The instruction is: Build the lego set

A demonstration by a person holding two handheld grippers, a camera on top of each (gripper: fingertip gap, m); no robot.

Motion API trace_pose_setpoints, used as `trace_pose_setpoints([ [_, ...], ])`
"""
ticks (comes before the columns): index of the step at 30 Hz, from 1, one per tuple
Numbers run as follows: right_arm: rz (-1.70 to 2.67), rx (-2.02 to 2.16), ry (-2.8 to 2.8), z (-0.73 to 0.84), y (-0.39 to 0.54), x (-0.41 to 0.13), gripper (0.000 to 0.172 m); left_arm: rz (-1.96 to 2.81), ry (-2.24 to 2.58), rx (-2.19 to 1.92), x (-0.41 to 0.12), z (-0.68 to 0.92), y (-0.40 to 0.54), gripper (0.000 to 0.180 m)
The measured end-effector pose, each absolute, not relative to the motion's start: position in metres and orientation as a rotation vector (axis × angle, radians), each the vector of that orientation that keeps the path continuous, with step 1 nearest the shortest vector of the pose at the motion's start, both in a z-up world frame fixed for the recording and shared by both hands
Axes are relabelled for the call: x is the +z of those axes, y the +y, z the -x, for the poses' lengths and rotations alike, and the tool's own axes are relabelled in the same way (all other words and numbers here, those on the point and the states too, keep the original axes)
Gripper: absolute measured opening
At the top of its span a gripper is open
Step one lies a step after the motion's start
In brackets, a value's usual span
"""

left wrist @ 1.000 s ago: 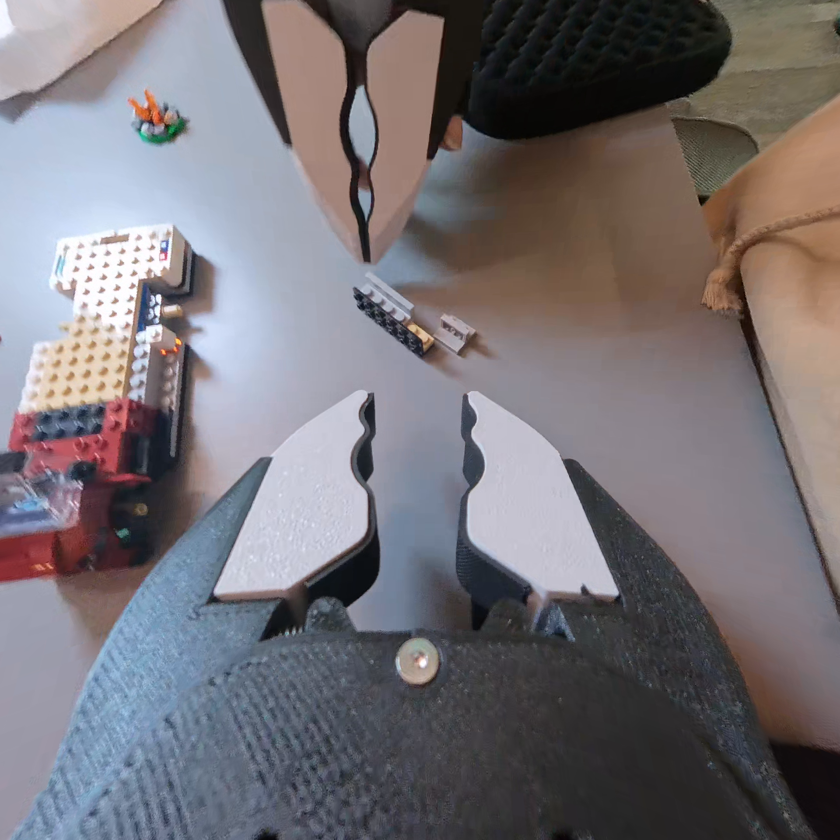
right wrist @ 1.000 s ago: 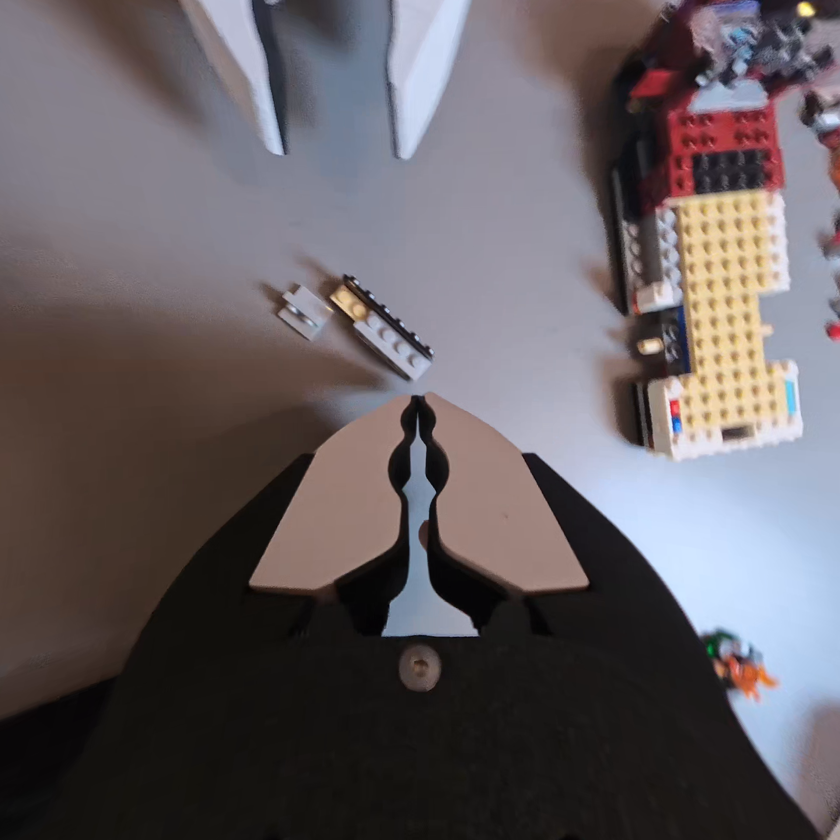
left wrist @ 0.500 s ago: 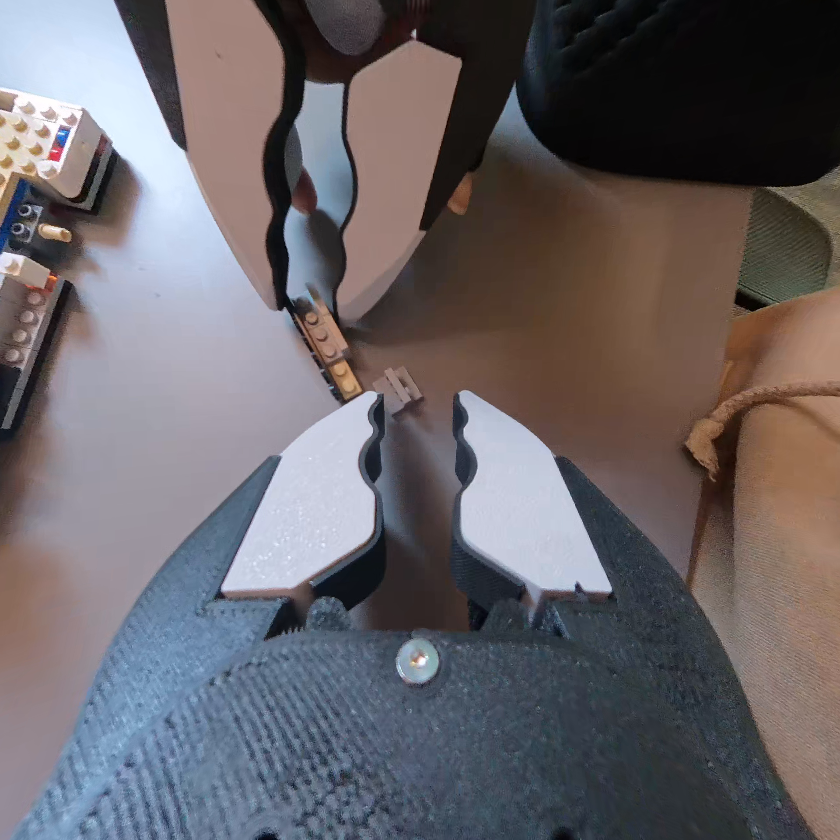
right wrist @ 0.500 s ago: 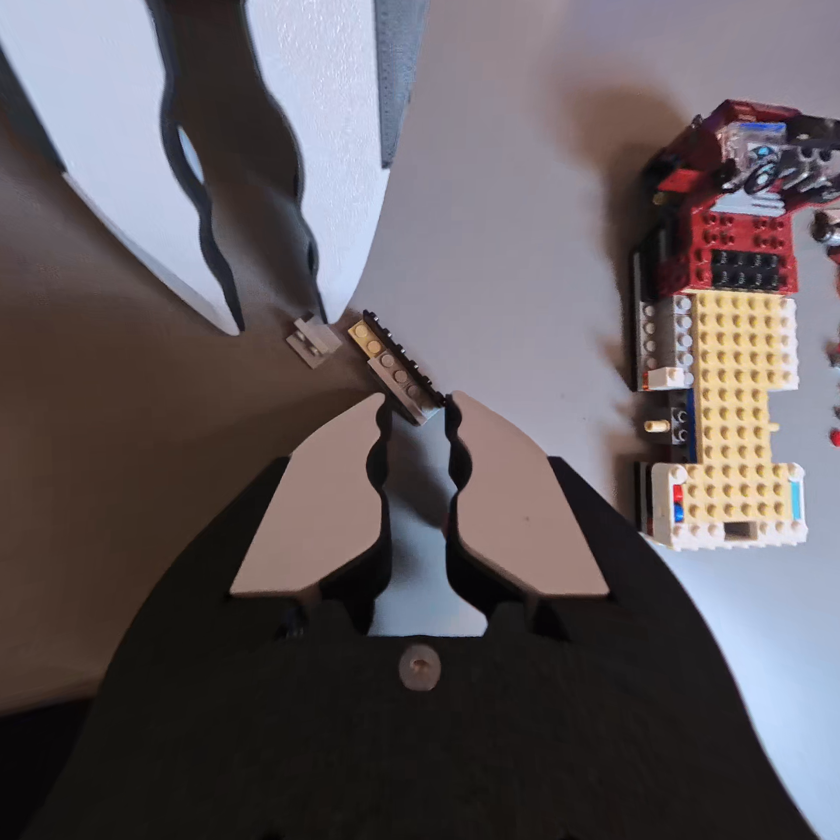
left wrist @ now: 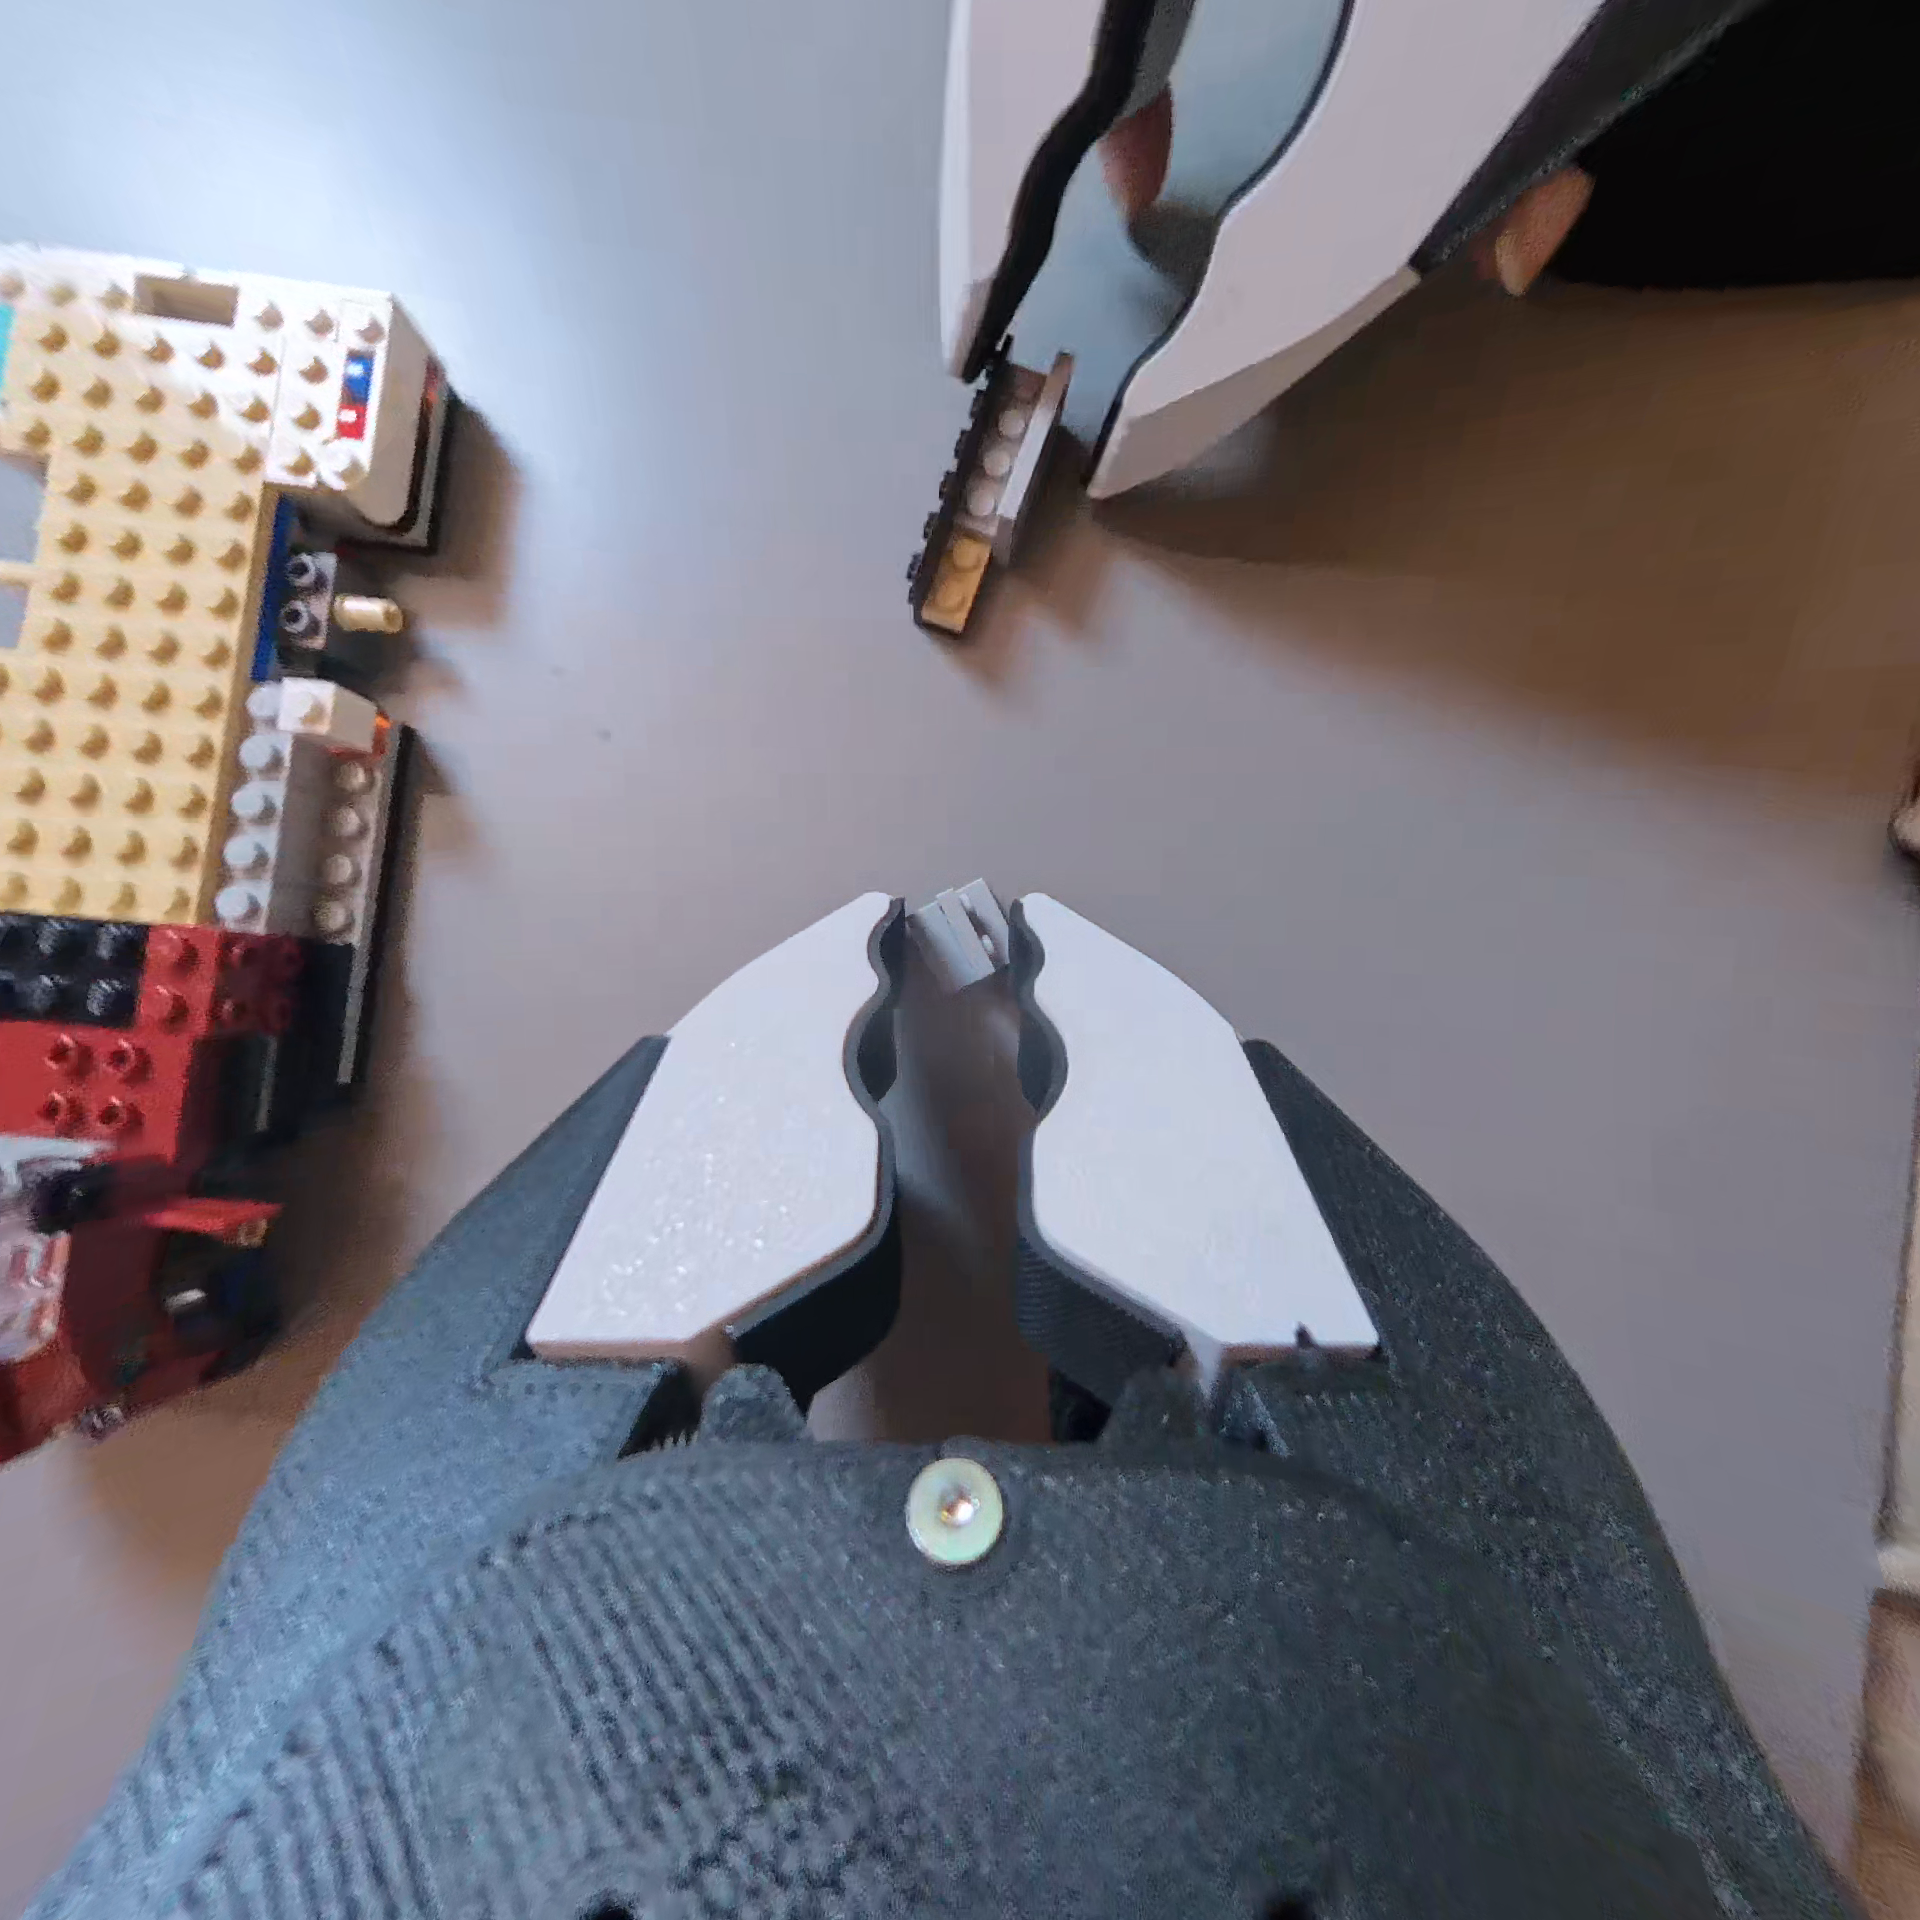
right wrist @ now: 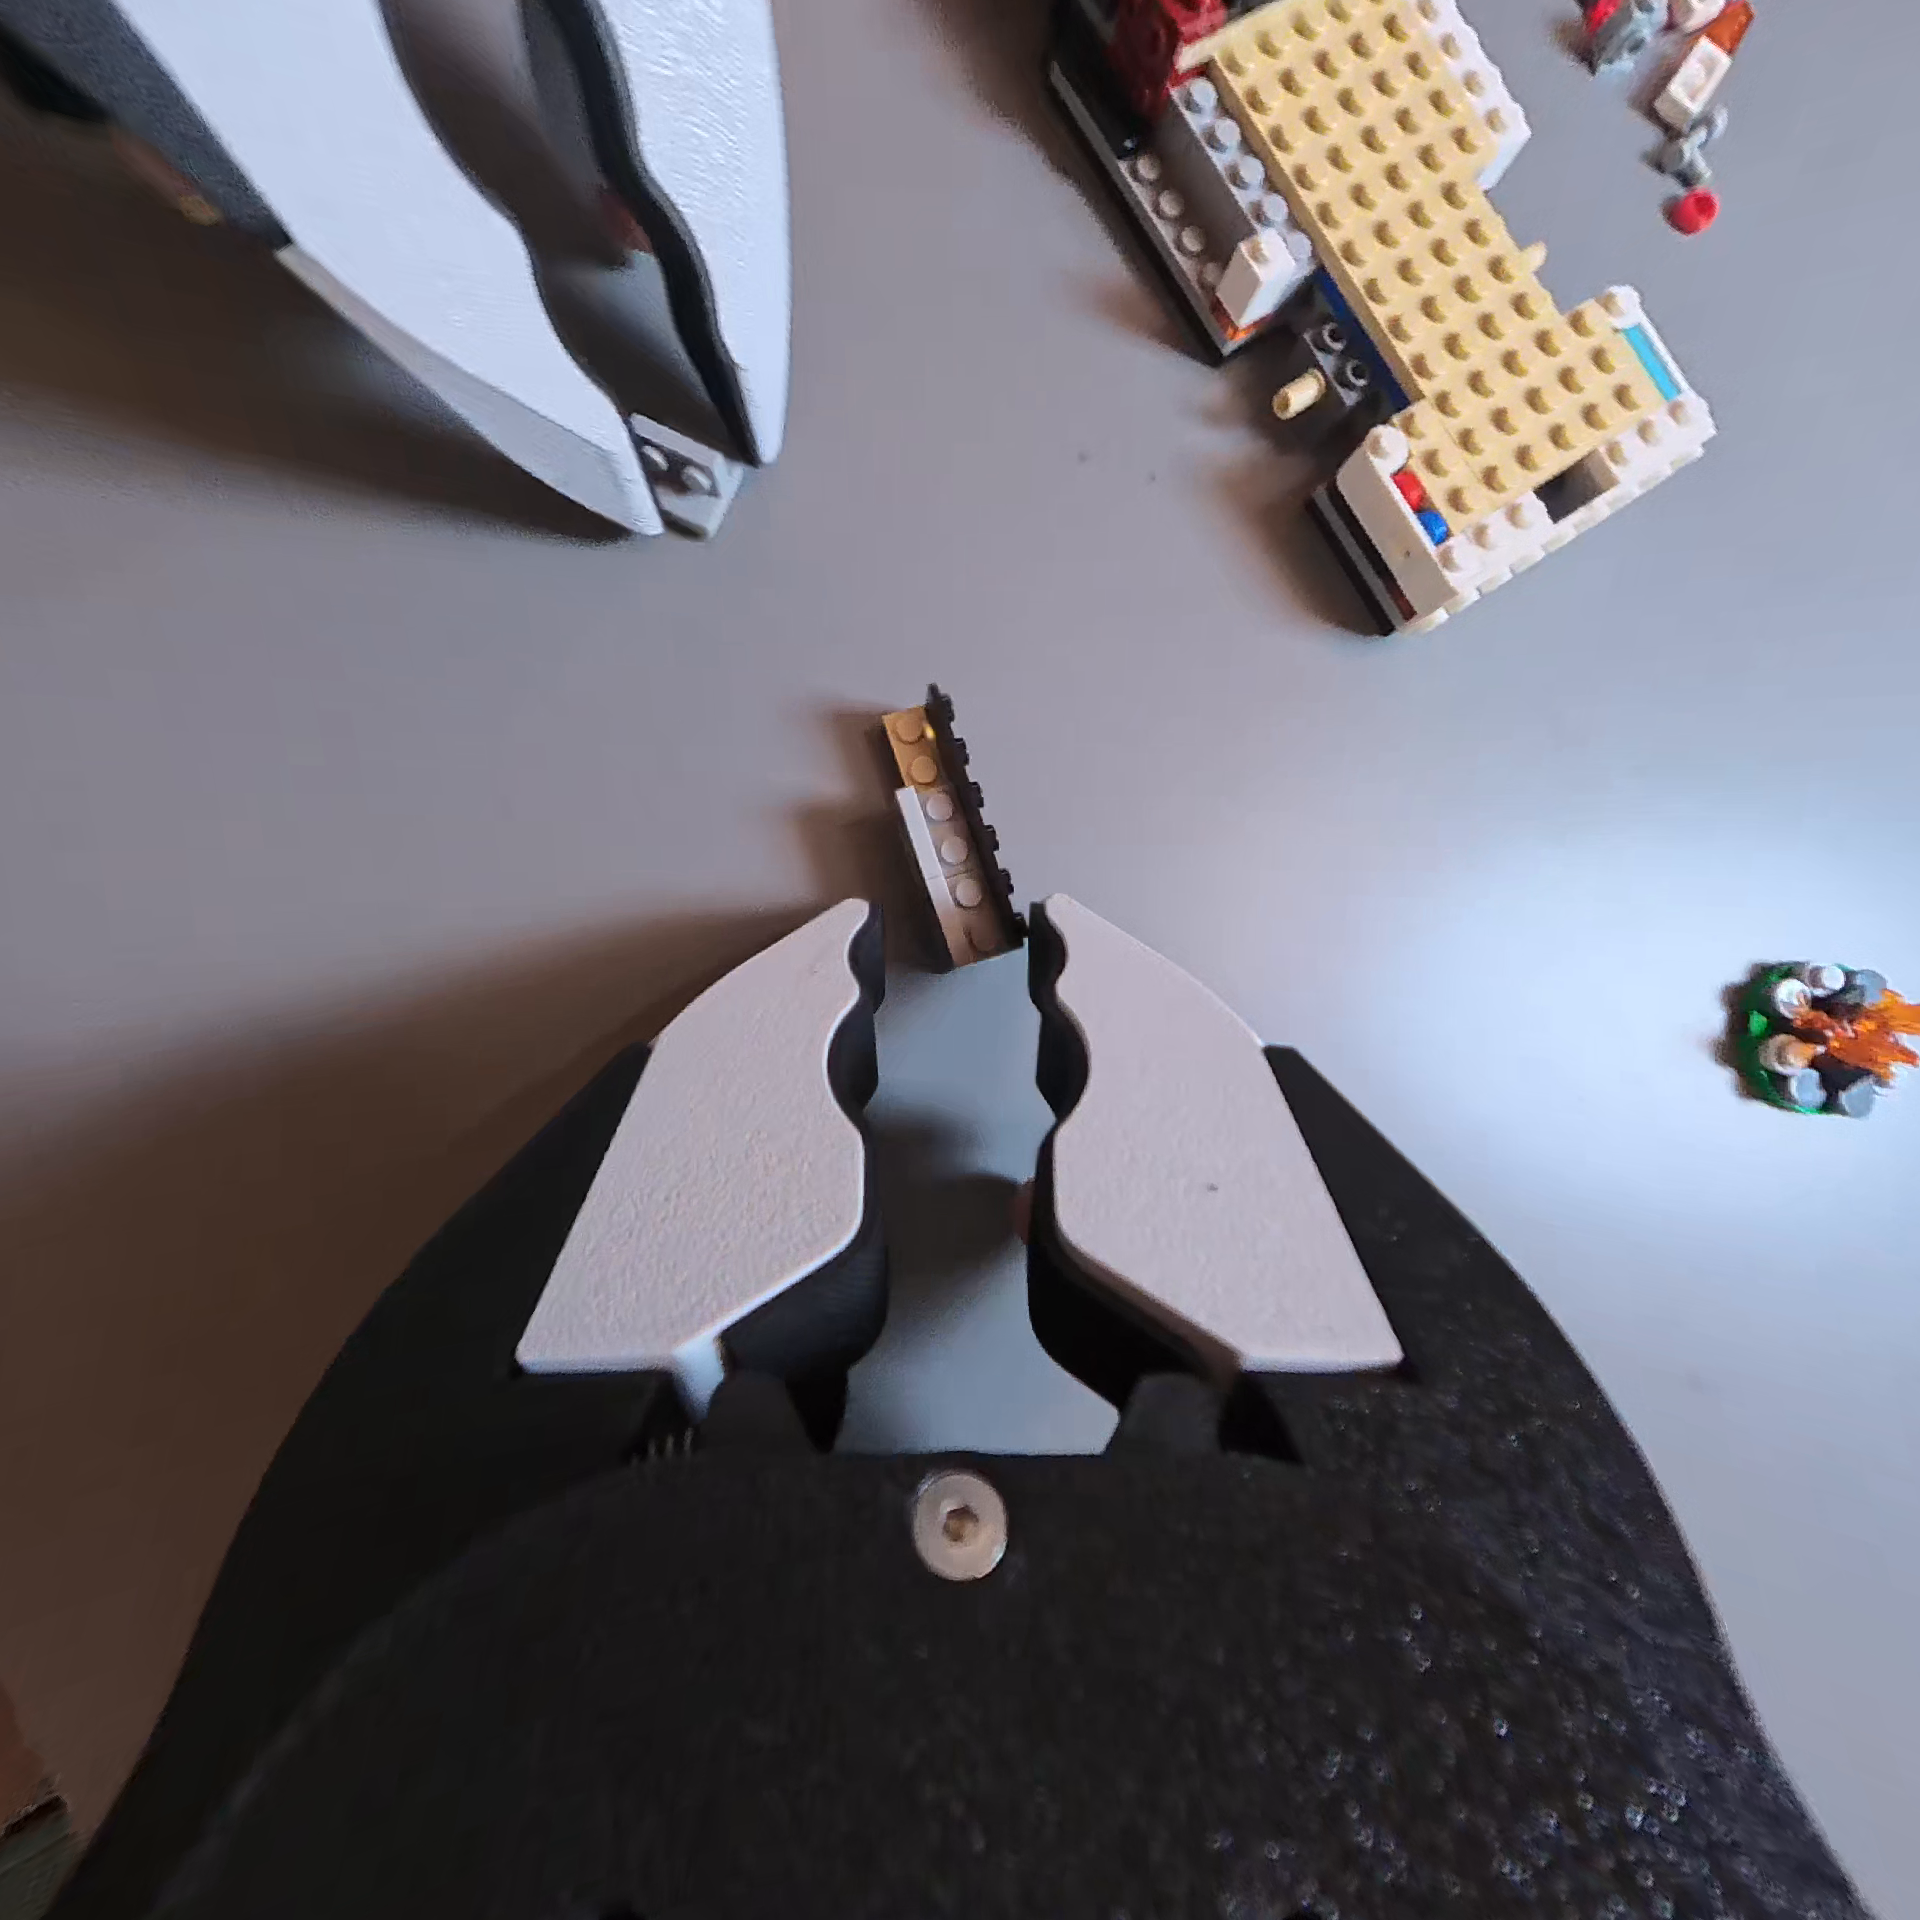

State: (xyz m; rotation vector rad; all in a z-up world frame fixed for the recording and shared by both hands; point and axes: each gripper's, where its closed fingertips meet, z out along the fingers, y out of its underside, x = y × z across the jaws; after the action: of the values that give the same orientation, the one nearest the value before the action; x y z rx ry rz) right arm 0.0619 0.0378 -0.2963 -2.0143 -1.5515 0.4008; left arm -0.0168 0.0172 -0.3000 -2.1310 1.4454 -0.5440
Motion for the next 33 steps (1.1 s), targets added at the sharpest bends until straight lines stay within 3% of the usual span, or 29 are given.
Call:
trace_pose_setpoints([
  [9, 1.871, 0.566, -1.605, -0.058, 0.031, -0.285, 0.030, 1.825, 1.907, -0.840, -0.292, 0.016, -0.013, 0.019],
  [16, 1.065, 0.684, -1.665, -0.031, -0.021, -0.223, 0.023, 1.690, 1.606, -1.518, -0.233, -0.023, -0.025, 0.018],
  [23, 0.943, 0.640, -1.631, -0.028, -0.028, -0.212, 0.009, 1.603, 1.468, -1.850, -0.210, -0.040, -0.031, 0.018],
  [29, 0.945, 0.685, -1.636, -0.028, -0.032, -0.211, 0.020, 1.599, 1.444, -1.945, -0.205, -0.042, -0.034, 0.017],
  [33, 0.949, 0.708, -1.665, -0.027, -0.037, -0.216, 0.016, 1.613, 1.501, -1.956, -0.210, -0.044, -0.041, 0.017],
])
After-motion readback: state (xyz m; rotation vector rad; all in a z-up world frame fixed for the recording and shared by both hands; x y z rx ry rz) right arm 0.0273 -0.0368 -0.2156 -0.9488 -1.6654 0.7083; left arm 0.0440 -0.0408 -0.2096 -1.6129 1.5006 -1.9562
